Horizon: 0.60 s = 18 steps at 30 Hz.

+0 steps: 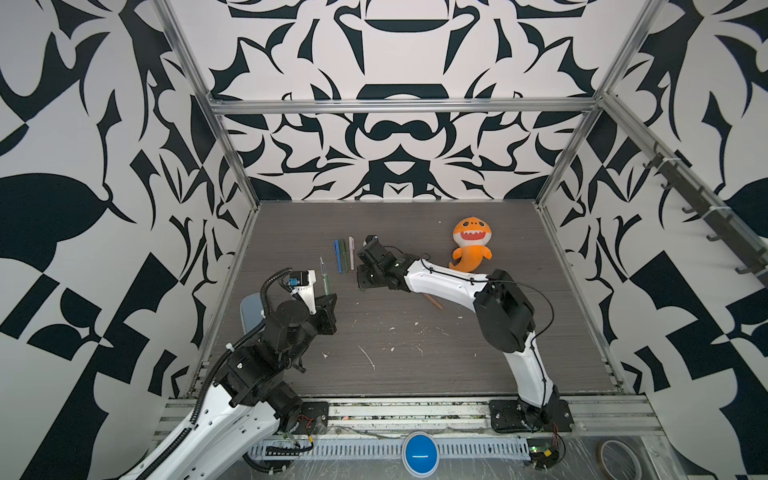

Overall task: Insert the pens into the pen caps
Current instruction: 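Lower the right gripper and close it on the green cap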

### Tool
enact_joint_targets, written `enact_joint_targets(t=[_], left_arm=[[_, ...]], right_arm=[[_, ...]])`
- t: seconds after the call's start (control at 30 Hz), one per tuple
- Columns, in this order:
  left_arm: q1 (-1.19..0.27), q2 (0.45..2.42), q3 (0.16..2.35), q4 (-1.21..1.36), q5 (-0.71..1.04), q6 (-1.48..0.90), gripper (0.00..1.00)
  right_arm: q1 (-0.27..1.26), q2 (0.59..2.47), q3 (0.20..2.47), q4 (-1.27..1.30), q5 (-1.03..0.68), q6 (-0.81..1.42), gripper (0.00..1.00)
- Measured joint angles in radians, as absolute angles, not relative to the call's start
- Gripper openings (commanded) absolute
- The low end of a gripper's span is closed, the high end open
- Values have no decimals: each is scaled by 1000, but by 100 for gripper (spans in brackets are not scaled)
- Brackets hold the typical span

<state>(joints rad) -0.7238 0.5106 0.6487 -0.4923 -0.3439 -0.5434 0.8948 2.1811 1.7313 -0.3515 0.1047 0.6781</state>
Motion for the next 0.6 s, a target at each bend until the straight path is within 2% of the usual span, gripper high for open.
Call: enact_joint_targets(t=[0.37, 0.6], left_arm=[[-724, 505, 648, -498, -317, -543, 1], [-724, 516, 648, -490, -306, -537, 1]], right_arm=[[897, 2367, 1970, -491, 192, 684, 33], [898, 2413, 2024, -548, 244, 682, 31]])
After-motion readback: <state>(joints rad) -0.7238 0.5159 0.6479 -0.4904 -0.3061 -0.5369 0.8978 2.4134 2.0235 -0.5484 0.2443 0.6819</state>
